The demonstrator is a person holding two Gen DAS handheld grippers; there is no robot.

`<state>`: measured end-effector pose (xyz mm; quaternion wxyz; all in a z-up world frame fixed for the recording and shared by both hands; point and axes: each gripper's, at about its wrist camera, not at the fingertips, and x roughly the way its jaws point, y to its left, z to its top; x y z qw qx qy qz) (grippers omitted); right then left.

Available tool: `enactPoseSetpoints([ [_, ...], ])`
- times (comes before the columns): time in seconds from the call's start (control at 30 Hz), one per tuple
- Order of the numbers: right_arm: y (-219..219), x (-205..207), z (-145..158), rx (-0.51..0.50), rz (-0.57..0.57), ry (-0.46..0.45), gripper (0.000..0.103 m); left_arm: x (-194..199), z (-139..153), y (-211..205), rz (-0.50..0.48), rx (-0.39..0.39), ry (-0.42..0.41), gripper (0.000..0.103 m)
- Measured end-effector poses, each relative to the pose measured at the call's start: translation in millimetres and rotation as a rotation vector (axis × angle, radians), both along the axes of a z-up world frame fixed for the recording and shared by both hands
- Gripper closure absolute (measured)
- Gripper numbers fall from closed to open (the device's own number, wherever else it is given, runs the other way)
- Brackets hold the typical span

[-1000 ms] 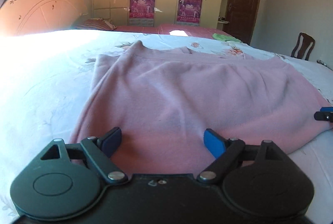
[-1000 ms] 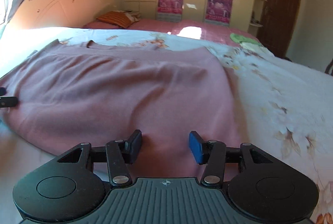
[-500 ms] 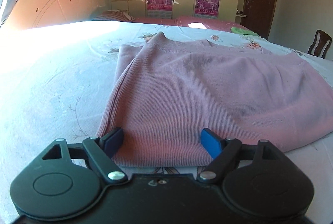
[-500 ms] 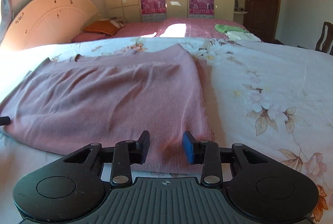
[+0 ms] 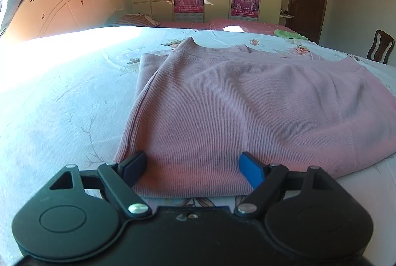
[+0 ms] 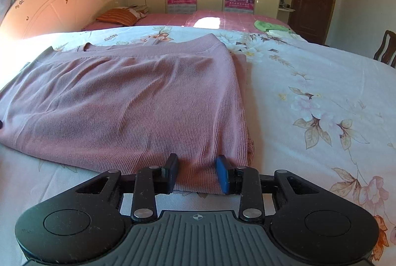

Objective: Fold small clothes
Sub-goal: 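Move both grippers over the folded sweater to its side edge, then grasp the sweater's side edge with both grippers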

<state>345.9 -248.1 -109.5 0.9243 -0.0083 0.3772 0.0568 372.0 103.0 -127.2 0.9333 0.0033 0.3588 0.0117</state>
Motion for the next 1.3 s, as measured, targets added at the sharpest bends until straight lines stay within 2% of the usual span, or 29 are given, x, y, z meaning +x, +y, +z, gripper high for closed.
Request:
enactPoseSetpoints([
  [0.23, 1.8, 2.8, 2.9, -0.015, 0.002, 0.017, 0.070, -3.3, 5.6, 8.4, -0.007, -0.009, 0.011, 0.020],
  [0.3, 1.8, 2.0, 13.8, -0.002, -0.027, 0.038, 0.070, -16.2, 17.9, 16.4, 0.037, -0.021, -0.004, 0.023],
  [0.33, -0.9, -7.5, 26.5, 0.044, -0.031, -0.006, 0.070, -26.3, 23.7, 22.1, 0.055, -0.048, -0.022, 0.023],
  [0.4, -2.2, -24.3, 42.6, 0.101, -0.010, -0.064, 0.070, -45.7, 28.1, 34.3, 0.084, -0.154, -0.032, 0.025],
  [0.47, 0.5, -33.1, 48.6, 0.131, -0.011, -0.059, 0.070, -55.1, 22.1, 43.1, 0.105, -0.277, 0.005, 0.031],
  [0.53, 5.4, -36.2, 51.9, 0.191, -0.006, -0.057, 0.084, -58.5, 10.3, 53.1, 0.143, -0.445, 0.034, 0.034],
  [0.57, 8.8, -36.0, 53.0, 0.217, -0.007, -0.056, 0.090, -60.9, 5.8, 57.9, 0.188, -0.515, 0.008, 0.033],
  [0.67, 27.3, -30.5, 57.2, 0.251, 0.016, -0.063, 0.094, -53.8, -1.6, 74.2, 0.294, -0.705, -0.015, 0.033],
  [0.77, 47.8, -21.4, 59.0, 0.261, 0.052, -0.065, 0.094, -39.0, -8.6, 83.8, 0.343, -0.806, -0.032, 0.033],
  [0.83, 60.1, -14.2, 57.8, 0.278, 0.071, -0.062, 0.094, -30.3, -11.0, 86.3, 0.355, -0.828, -0.048, 0.033],
  [0.9, 70.0, -4.1, 56.2, 0.301, 0.082, -0.054, 0.094, -23.5, -15.8, 86.8, 0.365, -0.866, -0.086, 0.028],
  [0.97, 78.7, 9.1, 53.1, 0.321, 0.087, -0.048, 0.095, -15.6, -17.7, 85.8, 0.367, -0.862, -0.109, 0.029],
  [1.03, 87.7, 22.6, 47.7, 0.332, 0.093, -0.035, 0.096, -6.1, -19.6, 84.7, 0.370, -0.857, -0.120, 0.035],
  [1.1, 96.8, 33.3, 43.5, 0.336, 0.103, -0.026, 0.103, 2.6, -22.8, 85.2, 0.391, -0.837, -0.111, 0.062],
  [1.13, 101.7, 39.5, 41.6, 0.342, 0.109, -0.023, 0.103, 6.3, -25.1, 86.6, 0.407, -0.832, -0.106, 0.069],
  [1.17, 106.4, 44.7, 40.2, 0.342, 0.118, -0.025, 0.103, 9.8, -27.6, 89.2, 0.417, -0.839, -0.097, 0.084],
  [1.2, 111.1, 48.0, 40.3, 0.338, 0.127, -0.030, 0.103, 13.5, -30.1, 92.0, 0.419, -0.849, -0.082, 0.089],
  [1.23, 117.1, 53.0, 40.1, 0.334, 0.140, -0.036, 0.103, 14.3, -30.9, 94.4, 0.415, -0.872, -0.078, 0.090],
  [1.3, 127.8, 61.2, 40.0, 0.325, 0.163, -0.046, 0.103, 7.0, -23.2, 97.5, 0.377, -0.913, -0.129, 0.092],
])
